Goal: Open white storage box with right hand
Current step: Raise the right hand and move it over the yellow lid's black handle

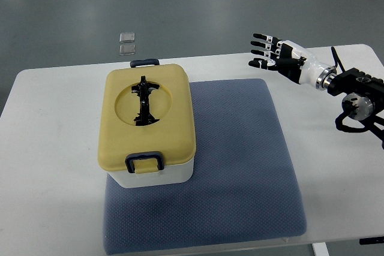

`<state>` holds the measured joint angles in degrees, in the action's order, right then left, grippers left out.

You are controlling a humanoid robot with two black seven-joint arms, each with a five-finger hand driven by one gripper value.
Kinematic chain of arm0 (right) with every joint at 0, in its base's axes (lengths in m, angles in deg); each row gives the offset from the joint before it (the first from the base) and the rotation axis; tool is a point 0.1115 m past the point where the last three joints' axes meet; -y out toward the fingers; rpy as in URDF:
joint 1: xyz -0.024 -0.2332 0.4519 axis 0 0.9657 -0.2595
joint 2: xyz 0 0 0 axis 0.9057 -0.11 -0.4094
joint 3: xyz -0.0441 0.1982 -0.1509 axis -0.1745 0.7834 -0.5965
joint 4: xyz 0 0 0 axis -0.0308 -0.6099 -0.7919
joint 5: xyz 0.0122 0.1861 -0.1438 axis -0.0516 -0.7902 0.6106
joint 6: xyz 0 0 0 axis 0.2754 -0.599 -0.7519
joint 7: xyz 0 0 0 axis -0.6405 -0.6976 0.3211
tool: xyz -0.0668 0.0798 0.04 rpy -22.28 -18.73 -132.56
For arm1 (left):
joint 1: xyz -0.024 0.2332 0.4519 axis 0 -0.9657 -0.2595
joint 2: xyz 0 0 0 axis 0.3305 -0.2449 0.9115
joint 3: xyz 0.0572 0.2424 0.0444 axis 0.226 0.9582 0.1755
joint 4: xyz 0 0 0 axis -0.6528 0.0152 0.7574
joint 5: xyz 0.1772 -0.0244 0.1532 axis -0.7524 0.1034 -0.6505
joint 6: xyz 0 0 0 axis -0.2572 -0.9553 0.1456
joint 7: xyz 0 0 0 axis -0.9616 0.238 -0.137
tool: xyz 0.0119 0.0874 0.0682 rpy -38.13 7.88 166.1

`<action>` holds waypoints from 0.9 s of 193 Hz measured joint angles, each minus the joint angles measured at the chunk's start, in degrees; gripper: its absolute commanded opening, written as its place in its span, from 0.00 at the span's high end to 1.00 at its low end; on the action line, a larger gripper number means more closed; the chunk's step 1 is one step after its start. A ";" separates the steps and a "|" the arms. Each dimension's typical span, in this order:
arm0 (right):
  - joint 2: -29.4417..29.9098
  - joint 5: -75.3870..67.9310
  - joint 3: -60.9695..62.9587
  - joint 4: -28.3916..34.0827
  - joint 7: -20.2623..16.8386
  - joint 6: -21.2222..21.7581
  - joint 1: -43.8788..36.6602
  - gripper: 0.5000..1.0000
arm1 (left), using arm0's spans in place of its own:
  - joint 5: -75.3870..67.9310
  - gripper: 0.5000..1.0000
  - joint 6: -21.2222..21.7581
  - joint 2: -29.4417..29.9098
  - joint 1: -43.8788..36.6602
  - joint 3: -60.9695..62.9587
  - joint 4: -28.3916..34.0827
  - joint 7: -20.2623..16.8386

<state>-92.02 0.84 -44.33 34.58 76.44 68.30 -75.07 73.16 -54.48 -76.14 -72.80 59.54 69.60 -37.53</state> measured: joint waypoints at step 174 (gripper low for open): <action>2.52 57.61 -20.08 17.35 14.84 0.85 -38.30 0.12 | 0.03 0.00 -0.03 0.00 -0.03 0.00 0.02 0.00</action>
<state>-89.50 58.45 -64.41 51.93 91.28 69.15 -113.37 73.19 -54.50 -76.14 -72.83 59.54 69.62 -37.53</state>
